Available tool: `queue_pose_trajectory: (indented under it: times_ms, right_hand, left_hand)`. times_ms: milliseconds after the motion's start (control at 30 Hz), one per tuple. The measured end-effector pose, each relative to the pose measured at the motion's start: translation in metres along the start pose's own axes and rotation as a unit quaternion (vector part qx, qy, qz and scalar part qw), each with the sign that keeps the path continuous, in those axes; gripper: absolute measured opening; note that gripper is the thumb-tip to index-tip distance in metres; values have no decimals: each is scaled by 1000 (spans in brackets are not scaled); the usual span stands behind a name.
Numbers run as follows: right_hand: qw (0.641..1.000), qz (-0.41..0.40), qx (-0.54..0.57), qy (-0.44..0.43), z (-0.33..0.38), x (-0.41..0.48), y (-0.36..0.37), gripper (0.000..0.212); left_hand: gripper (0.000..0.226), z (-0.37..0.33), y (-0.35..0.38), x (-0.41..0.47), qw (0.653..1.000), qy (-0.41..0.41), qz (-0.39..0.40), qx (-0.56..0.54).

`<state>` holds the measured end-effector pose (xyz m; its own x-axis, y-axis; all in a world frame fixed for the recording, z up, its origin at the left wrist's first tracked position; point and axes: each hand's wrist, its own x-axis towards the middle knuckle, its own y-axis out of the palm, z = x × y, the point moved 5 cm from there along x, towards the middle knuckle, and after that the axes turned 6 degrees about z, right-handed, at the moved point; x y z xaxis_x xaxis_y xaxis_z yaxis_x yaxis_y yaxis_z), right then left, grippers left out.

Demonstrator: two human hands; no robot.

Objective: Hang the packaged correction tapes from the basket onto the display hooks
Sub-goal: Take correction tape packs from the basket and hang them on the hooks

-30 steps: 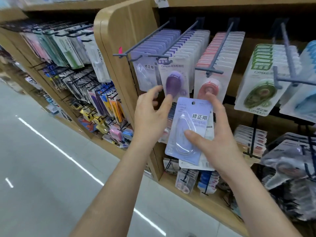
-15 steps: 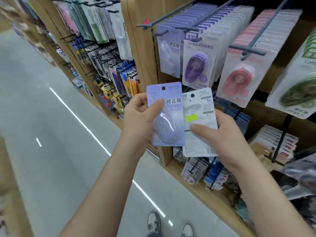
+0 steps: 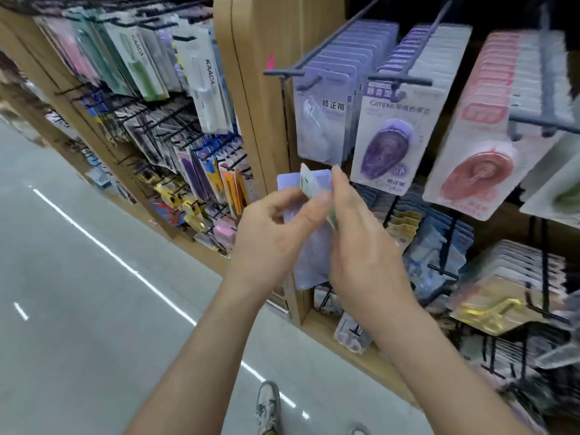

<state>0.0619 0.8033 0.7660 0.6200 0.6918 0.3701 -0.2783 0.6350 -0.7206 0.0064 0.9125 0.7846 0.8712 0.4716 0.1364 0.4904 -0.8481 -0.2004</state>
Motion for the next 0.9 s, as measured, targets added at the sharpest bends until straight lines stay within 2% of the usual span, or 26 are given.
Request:
queue_pose_trajectory:
  times_ms: [67, 100, 167, 200, 267, 333, 400, 533, 600, 700, 767, 867, 900]
  right_hand:
    - [1000, -14, -14, 15, 10, 10, 11, 61]
    - [1000, -9, -2, 18, 13, 15, 15, 63]
    - [997, 14, 72, 37, 16, 24, 19, 72]
    - [988, 28, 138, 70, 16, 27, 20, 80]
    - [950, 12, 274, 151, 12, 30, 20, 90]
    - [920, -29, 336, 201, 9, 32, 18, 91]
    - [900, -30, 371, 226, 11, 34, 20, 89]
    - [913, -15, 356, 197, 24, 38, 29, 69]
    - [917, -38, 350, 186, 26, 38, 29, 56]
    - [918, -90, 332, 199, 19, 34, 20, 48]
    - [916, -124, 327, 196, 12, 28, 14, 51]
    - [899, -169, 358, 188, 8, 22, 3, 79]
    - [908, -171, 336, 180, 7, 21, 1, 82]
  left_hand:
    - [15, 4, -9, 8, 1000, -3, 8, -23]
    - [16, 5, -15, 13, 999, -2, 8, -35]
    - [33, 11, -33, 24, 999, -8, 1, -44]
    - [42, 14, -43, 30, 999, -11, -3, -49]
    - [42, 18, -60, 41, 997, -8, 5, -77]
    - [39, 22, -67, 50, 993, -7, 36, -113]
    - [39, 25, -69, 55, 989, -19, 76, -127]
    - [18, 25, -63, 62, 987, -13, 116, -109]
    - [15, 23, -60, 65, 988, -6, 118, -100]
    - [10, 14, -60, 73, 986, 20, 106, -124]
    - [5, 9, -64, 81, 988, 53, 73, -125]
    - [23, 0, -71, 89, 987, 111, 46, -108]
    - [29, -3, -72, 91, 984, 122, 53, -115]
